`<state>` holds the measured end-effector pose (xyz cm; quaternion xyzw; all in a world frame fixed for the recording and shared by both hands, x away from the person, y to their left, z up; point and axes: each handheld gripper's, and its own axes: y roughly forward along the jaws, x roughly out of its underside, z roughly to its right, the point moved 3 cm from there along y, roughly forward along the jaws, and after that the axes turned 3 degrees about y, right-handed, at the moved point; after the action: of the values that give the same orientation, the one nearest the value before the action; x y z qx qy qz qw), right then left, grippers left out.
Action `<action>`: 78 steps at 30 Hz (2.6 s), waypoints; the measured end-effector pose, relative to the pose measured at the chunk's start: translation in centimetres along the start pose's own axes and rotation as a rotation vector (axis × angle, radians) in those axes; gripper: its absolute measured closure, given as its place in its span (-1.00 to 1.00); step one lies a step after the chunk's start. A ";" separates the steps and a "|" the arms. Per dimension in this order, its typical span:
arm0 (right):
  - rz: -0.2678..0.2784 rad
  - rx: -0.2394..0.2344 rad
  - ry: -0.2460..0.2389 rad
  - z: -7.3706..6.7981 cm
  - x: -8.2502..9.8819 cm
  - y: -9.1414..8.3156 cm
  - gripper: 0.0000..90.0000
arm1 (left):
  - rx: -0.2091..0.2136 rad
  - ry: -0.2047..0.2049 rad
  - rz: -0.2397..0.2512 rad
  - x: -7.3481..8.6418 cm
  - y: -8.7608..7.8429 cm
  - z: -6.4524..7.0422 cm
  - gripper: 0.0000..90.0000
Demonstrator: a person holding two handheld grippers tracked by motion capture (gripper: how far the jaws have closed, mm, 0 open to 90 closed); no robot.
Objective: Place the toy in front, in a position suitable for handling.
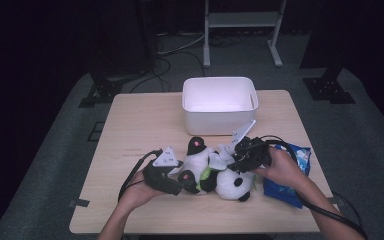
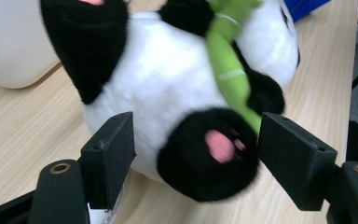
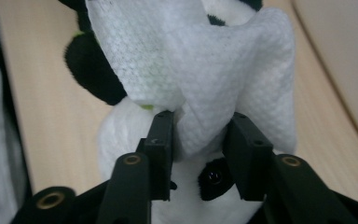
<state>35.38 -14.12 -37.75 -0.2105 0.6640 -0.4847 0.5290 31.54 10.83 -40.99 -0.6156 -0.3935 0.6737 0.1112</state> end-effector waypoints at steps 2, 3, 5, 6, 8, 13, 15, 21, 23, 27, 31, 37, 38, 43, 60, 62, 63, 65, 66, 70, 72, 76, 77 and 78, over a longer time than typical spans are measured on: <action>0.005 0.027 0.015 0.3 0.0 0.2 0.54 | 0.004 -0.004 0.003 0.0 0.2 0.1 -0.41; 0.011 0.038 0.023 0.6 0.0 0.4 0.59 | 0.002 0.000 -0.002 0.1 0.2 0.0 -0.41; 0.026 0.068 0.048 1.2 0.1 0.6 0.67 | -0.001 -0.001 -0.002 0.1 0.3 0.0 -0.41; 0.034 0.073 0.059 1.5 0.2 0.5 0.71 | -0.006 -0.001 0.000 0.1 0.3 0.0 -0.41; 0.060 0.054 0.099 2.2 0.5 0.3 0.74 | -0.008 -0.001 -0.001 0.1 0.1 -0.1 -0.41; 0.113 0.055 0.155 3.2 1.2 -0.8 0.74 | -0.010 -0.004 0.004 0.2 0.1 -0.2 -0.41; 0.112 0.054 0.167 3.4 1.5 -1.1 0.74 | -0.008 -0.006 0.004 0.2 0.2 -0.2 -0.41; 0.114 0.036 0.204 3.3 3.0 -1.8 0.74 | -0.010 -0.009 -0.004 0.3 0.2 -0.2 -0.40; 0.109 0.029 0.205 3.0 3.3 -2.0 0.74 | -0.009 -0.010 -0.004 0.3 0.2 -0.2 -0.40; 0.102 0.015 0.209 2.4 4.0 -2.3 0.74 | -0.007 -0.012 -0.006 0.3 0.2 -0.2 -0.40; 0.124 -0.030 0.209 1.5 4.3 -2.5 0.74 | -0.008 -0.012 -0.009 0.3 0.3 -0.3 -0.40; 0.136 -0.083 0.148 -0.6 2.4 -2.2 0.74 | -0.007 -0.014 -0.006 0.3 0.4 -0.3 -0.40; 0.136 -0.090 0.140 -0.8 2.1 -2.1 0.74 | -0.007 -0.013 -0.009 0.3 0.4 -0.3 -0.40; 0.130 -0.129 0.082 -2.2 -0.4 -0.9 0.74 | -0.012 -0.014 -0.009 0.5 0.3 -0.5 -0.40; 0.107 -0.198 0.015 -3.0 -6.5 2.5 0.74 | -0.014 -0.034 -0.004 1.0 -0.4 -1.1 -0.29; 0.115 -0.200 0.011 -2.9 -7.0 2.5 0.74 | -0.013 -0.038 -0.003 1.0 -0.4 -1.1 -0.29; 0.116 -0.200 0.013 -2.9 -7.2 2.5 0.74 | -0.013 -0.034 -0.006 1.0 -0.4 -1.2 -0.28; 0.131 -0.200 0.005 -2.7 -7.9 2.4 0.74 | -0.012 -0.039 -0.003 1.0 -0.4 -1.2 -0.27; 0.136 -0.196 0.006 -2.8 -8.2 2.3 0.74 | -0.012 -0.037 -0.006 1.1 -0.5 -1.2 -0.27; 0.141 -0.198 0.003 -2.8 -9.2 2.3 0.74 | -0.012 -0.044 -0.003 1.1 -0.6 -1.3 -0.27; 0.123 -0.205 -0.001 -2.8 -9.4 2.6 0.74 | -0.013 -0.044 -0.002 1.2 -0.6 -1.3 -0.27; 0.091 -0.184 -0.009 -2.5 -8.9 3.1 0.74 | -0.014 -0.041 -0.003 1.2 -0.7 -1.3 -0.27; 0.092 -0.181 -0.001 -2.2 -8.7 3.0 0.74 | -0.015 -0.042 -0.003 1.2 -0.7 -1.3 -0.27; 0.096 -0.180 0.008 -2.1 -8.5 2.9 0.74 | -0.015 -0.041 -0.003 1.2 -0.7 -1.3 -0.27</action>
<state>37.17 -5.20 -36.11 -0.2233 0.7162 -0.3980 0.5280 32.28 12.60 -41.31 -0.6019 -0.4017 0.6830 0.0995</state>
